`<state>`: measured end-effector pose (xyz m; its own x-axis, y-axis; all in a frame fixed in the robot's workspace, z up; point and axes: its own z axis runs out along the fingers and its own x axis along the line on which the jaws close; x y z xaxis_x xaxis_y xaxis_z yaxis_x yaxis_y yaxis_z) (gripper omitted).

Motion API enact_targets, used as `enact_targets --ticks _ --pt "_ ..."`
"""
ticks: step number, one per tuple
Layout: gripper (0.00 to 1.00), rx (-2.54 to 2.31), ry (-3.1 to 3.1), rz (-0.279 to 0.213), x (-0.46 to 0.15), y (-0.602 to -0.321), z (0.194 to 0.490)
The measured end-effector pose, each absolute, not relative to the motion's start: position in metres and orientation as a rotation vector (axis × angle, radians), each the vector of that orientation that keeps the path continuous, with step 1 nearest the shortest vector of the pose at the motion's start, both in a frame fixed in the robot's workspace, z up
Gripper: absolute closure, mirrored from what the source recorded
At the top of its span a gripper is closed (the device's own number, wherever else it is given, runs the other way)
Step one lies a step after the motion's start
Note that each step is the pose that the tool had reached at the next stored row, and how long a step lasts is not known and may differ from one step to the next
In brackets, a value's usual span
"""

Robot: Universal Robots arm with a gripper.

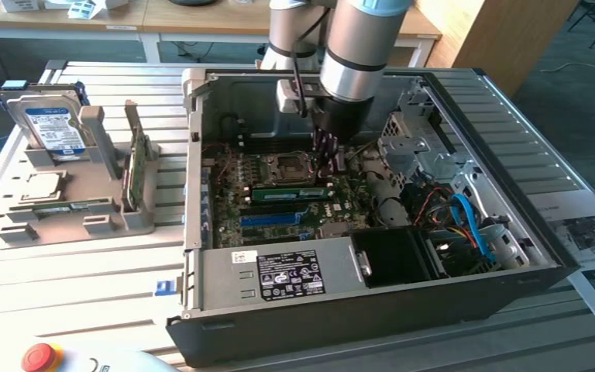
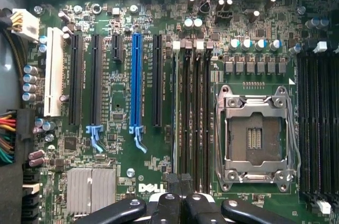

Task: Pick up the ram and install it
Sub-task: 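Press down the ram until it locks into place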

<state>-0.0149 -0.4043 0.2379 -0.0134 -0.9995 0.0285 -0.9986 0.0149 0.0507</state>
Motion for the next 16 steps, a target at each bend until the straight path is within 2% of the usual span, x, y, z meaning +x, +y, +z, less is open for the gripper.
enact_targets --ticks 16 --pt "0.90 2.166 -2.197 -0.025 -0.035 -0.401 0.237"
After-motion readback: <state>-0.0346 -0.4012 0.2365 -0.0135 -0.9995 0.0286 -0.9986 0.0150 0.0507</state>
